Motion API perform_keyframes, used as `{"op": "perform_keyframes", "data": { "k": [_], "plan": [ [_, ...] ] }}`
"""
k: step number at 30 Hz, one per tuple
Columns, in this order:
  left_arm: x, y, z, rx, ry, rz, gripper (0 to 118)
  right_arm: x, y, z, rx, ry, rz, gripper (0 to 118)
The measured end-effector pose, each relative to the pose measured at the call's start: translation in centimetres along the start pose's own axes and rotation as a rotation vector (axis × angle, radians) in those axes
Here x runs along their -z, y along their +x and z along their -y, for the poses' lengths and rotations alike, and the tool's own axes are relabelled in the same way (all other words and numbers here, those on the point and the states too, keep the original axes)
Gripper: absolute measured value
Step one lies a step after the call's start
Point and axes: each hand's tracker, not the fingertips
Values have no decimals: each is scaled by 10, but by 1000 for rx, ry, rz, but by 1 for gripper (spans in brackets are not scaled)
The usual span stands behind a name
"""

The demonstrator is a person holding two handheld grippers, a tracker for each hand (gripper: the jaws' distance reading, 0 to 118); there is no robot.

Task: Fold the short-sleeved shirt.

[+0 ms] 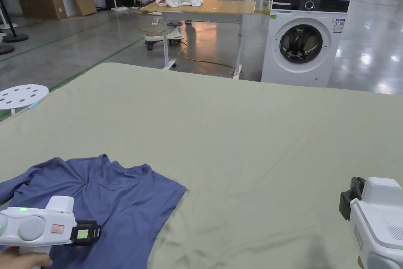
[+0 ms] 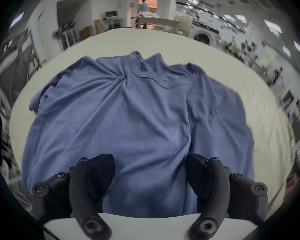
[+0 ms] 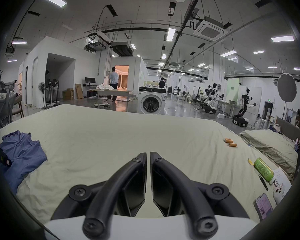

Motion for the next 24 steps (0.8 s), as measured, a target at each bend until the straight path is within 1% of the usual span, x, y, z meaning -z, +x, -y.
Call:
{"op": "perform_keyframes", "data": {
  "k": [1,4,5,6,7,8,9,11,12,13,15,19,22,24],
  "plan": [
    [1,5,0,27,11,-18,85,0,0,1,0,-2,-2,4],
    [2,11,0,39,8,-39,81,0,-2,3,-8,-2,-3,4],
    [2,11,0,44,10,-39,78,0,-2,3,-9,-3,-4,4],
    [1,11,0,49,11,-34,71,0,-2,3,-9,-5,-3,4],
    [-1,11,0,52,17,-27,63,0,-3,4,-6,-7,-5,4],
    [-1,12,0,51,23,-29,50,0,-3,4,-6,-9,-6,4],
    [-2,12,0,55,28,-37,30,0,-4,5,-6,-10,-6,4],
    [-2,14,1,98,37,-73,0,0,-4,6,-7,-11,-6,4],
    [0,14,3,133,37,-104,0,0,-5,6,-9,-12,-7,4],
    [1,13,4,120,40,-78,0,0,-5,7,-9,-14,-7,4],
    [2,11,3,106,39,-81,0,0,-5,7,-11,-17,-7,4],
    [-7,2,1,23,74,-44,0,0,-5,6,-10,-19,-5,4],
    [-20,-3,-1,-13,139,-34,0,0,-5,6,-13,-15,-3,4],
    [-32,-8,-8,-56,189,0,0,1,-5,5,-10,-13,-4,4]
  ]
}}
